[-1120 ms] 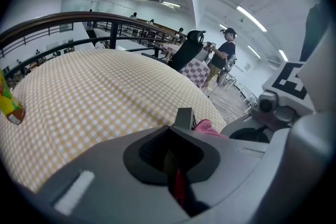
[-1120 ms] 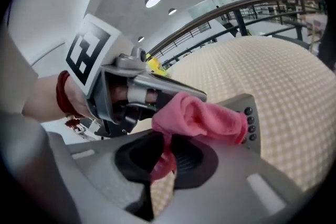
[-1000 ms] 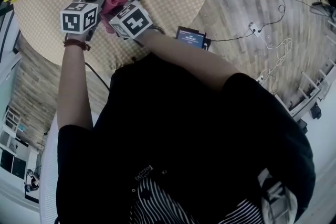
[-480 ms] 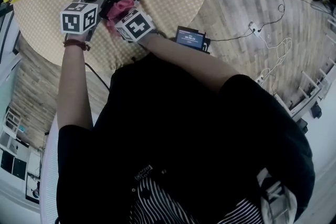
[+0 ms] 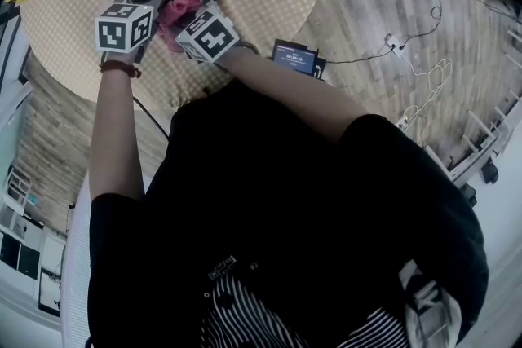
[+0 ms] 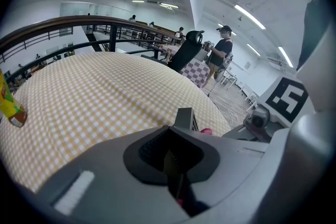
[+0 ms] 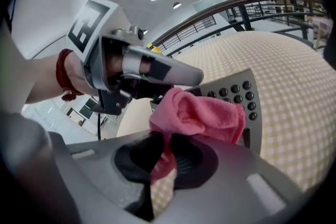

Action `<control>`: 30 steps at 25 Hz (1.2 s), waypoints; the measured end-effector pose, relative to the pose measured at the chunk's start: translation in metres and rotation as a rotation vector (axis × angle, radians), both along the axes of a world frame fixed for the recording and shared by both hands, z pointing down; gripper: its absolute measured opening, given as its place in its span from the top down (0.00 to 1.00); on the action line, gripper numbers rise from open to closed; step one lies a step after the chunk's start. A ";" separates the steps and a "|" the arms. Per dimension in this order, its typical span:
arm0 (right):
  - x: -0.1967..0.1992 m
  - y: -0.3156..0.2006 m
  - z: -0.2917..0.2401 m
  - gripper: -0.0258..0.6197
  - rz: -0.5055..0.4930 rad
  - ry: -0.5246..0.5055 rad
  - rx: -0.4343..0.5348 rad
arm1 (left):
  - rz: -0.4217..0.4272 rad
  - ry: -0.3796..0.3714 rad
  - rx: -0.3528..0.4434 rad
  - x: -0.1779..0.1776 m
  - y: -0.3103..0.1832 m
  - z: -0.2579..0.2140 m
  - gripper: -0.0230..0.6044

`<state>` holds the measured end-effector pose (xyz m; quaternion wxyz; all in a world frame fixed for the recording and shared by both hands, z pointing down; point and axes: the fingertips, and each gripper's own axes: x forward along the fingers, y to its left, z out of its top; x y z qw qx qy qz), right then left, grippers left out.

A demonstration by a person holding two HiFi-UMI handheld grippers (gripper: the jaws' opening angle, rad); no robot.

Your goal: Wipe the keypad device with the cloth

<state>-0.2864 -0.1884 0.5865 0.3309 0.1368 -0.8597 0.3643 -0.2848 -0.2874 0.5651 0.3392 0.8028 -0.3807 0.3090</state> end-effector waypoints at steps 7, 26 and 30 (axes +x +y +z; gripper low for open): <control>0.026 0.026 0.041 0.88 -0.033 0.090 -0.073 | -0.001 -0.034 0.037 -0.003 -0.001 0.000 0.96; 0.056 0.039 -0.101 0.88 -0.134 -0.111 0.131 | -0.325 0.080 0.328 -0.018 0.060 -0.126 0.96; 0.048 0.043 -0.124 0.88 -0.132 -0.116 0.203 | -0.398 0.136 0.341 -0.028 0.101 -0.145 0.96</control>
